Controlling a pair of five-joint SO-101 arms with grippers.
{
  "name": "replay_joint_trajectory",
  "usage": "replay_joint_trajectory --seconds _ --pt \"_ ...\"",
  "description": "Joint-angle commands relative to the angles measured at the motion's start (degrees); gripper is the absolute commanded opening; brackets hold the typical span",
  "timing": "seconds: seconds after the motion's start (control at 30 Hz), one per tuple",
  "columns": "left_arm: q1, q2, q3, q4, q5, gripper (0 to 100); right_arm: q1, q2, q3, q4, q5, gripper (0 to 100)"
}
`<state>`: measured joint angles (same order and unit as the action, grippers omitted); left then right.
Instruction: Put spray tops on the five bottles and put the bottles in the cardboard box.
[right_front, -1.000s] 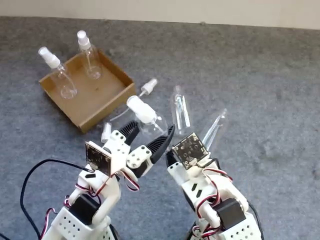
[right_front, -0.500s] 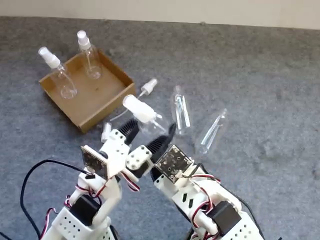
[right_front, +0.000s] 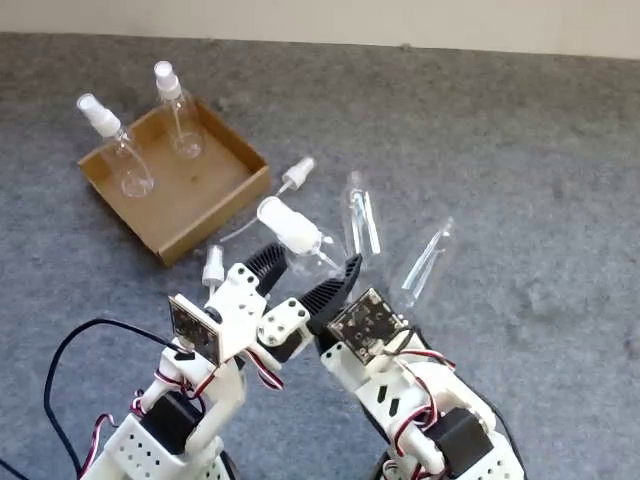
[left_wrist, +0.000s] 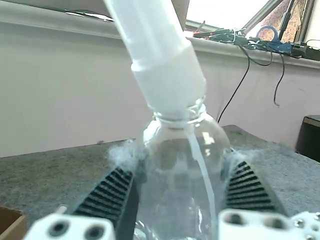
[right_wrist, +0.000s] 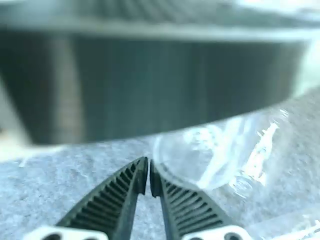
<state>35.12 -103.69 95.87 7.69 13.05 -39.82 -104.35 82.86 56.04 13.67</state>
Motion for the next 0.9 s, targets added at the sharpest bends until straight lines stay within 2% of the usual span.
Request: replay_joint_trajectory --seconds 0.0,0.1,0.4,0.57,0.7,0.87 --pt "2.4 -0.6 1.2 0.4 0.4 6 3.3 -1.2 -0.5 -0.4 0.4 0.6" --pt "2.6 -0.6 1.2 1.3 0.4 6 4.8 -1.2 -0.5 -0.5 0.4 0.6" --pt "2.6 -0.6 1.2 3.1 0.4 6 14.2 -1.2 4.2 -9.5 0.4 0.7" --pt "1.8 -0.6 1.1 2.9 0.4 6 14.3 -1.2 5.0 -9.5 0.4 0.7" --pt "-1.5 -0.6 1.0 2.8 0.4 6 14.2 -1.2 5.0 -9.5 0.2 0.7" --pt "-3.1 -0.6 1.1 -2.6 0.4 6 11.6 -1.2 5.0 -9.5 0.4 0.7"
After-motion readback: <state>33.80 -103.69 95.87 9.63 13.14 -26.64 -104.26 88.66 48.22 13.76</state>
